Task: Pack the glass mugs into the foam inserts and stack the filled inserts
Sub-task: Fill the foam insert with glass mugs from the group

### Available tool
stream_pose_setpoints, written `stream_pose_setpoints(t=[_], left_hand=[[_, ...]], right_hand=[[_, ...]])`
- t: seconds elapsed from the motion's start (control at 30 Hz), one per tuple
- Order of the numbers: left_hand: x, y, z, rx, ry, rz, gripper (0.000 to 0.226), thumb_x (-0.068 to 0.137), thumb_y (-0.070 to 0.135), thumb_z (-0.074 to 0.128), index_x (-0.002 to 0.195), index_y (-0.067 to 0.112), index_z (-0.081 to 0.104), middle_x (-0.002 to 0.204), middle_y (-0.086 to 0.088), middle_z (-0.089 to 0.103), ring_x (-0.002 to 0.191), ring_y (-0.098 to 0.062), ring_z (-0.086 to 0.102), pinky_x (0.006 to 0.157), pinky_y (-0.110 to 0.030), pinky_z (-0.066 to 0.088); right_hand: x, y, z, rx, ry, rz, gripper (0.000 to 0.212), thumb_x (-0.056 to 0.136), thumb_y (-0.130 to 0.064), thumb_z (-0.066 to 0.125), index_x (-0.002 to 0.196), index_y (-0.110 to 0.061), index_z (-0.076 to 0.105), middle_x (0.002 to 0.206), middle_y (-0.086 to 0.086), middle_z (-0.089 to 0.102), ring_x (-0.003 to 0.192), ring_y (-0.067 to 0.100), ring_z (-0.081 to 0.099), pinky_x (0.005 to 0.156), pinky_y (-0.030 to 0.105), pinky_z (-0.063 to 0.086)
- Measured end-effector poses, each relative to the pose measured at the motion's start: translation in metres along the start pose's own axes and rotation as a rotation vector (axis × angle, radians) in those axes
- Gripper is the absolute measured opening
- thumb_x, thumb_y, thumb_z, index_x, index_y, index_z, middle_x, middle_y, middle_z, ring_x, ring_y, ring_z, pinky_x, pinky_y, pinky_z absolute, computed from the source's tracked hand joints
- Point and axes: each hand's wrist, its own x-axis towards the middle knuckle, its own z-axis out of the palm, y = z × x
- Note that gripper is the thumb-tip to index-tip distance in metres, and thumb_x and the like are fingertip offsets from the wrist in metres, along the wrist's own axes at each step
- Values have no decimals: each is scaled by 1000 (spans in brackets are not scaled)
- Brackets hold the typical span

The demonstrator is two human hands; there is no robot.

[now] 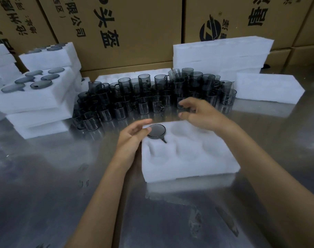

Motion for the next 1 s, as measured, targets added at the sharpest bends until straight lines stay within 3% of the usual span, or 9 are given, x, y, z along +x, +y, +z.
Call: stream_pose_setpoints(t=[0.17, 0.27, 0.4, 0.53, 0.6, 0.7, 0.87, 1.0], left_hand=[[12, -1, -15, -141, 119, -13, 23, 89, 3, 67, 103, 19, 76, 105, -8, 76, 95, -21, 73, 77, -27, 59], [13, -4, -12, -63, 72, -31, 22, 90, 11, 69, 104, 26, 77, 106, -3, 77, 97, -19, 73, 83, -31, 60], [14, -2, -12, -32, 20, -47, 21, 92, 13, 66, 107, 25, 76, 106, -2, 77, 101, -22, 73, 90, -37, 56], [13, 0, -13, -36, -16, -67, 21, 93, 12, 65, 108, 23, 75, 105, -4, 77, 99, -23, 73, 86, -36, 58], [13, 1, -13, -37, -16, -78, 22, 92, 10, 65, 108, 21, 75, 105, -5, 77, 99, -23, 73, 88, -37, 58], [13, 3, -12, -21, -21, -80, 24, 91, 8, 64, 107, 21, 76, 104, -5, 77, 99, -24, 73, 90, -38, 57], [13, 5, -11, -2, -29, -89, 26, 90, 8, 64, 105, 24, 77, 103, -1, 77, 97, -20, 73, 91, -37, 56], [13, 6, -8, -11, 10, -105, 25, 90, 10, 67, 109, 25, 74, 107, 5, 76, 102, -17, 72, 100, -43, 53]], right_hand=[[53, 4, -24, -286, 117, 92, 60, 94, -21, 57, 150, -25, 38, 146, 9, 47, 141, 34, 30, 114, 48, 32], [83, -4, -27, -430, 108, 66, 65, 94, -17, 55, 154, -25, 32, 156, 8, 37, 145, 36, 25, 117, 52, 28], [115, -5, -15, -465, 48, 88, 63, 95, -19, 54, 154, -24, 32, 152, 14, 37, 141, 37, 33, 112, 49, 37], [130, 0, 0, -515, 114, 89, 46, 96, -31, 58, 140, -24, 44, 133, 15, 54, 129, 37, 45, 106, 47, 37], [133, 5, 3, -496, 188, 61, 36, 95, -36, 62, 123, -17, 50, 118, 14, 61, 115, 36, 54, 96, 44, 43], [130, 11, 5, -407, 267, 57, 38, 89, -42, 71, 102, -14, 50, 96, 10, 62, 94, 33, 60, 77, 36, 47], [117, 9, -2, -288, 369, -33, 40, 80, -37, 82, 99, -13, 57, 90, 3, 63, 86, 24, 58, 68, 28, 37], [96, -1, -7, -214, 403, -107, 41, 73, -36, 86, 95, -16, 57, 92, 1, 67, 84, 22, 61, 67, 29, 39]])
